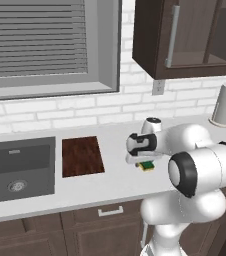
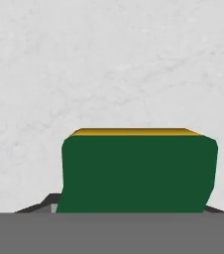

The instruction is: Pick up the sponge from the counter and clean the cutting board by briefly scrubbing or pressing down on the cutting board. Once finished, release the sponge.

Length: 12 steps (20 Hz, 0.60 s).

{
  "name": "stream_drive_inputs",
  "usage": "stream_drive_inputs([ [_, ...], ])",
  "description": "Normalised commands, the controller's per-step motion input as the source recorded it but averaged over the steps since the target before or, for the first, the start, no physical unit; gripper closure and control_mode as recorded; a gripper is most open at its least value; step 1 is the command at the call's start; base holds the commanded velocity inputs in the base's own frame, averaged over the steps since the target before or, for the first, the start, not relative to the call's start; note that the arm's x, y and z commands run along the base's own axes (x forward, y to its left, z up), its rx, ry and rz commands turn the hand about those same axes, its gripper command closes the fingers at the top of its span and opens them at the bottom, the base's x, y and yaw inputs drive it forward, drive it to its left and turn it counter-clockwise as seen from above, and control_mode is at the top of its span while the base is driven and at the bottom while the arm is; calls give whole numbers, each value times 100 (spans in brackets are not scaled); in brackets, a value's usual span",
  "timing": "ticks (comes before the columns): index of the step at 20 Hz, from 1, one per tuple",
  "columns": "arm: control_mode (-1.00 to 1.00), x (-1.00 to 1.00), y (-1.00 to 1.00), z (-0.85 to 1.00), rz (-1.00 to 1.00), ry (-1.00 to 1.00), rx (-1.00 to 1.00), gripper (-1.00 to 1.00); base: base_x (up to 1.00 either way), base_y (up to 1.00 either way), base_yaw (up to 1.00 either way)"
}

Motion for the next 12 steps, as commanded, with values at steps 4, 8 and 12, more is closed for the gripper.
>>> stream_drive_inputs([
  [4,-100,40,0,0,-1,0,0,100,0,0,0],
  [8,-100,5,0,0,0,0,0,-100,0,0,0],
  [12,-100,0,0,0,0,1,0,-100,0,0,0],
])
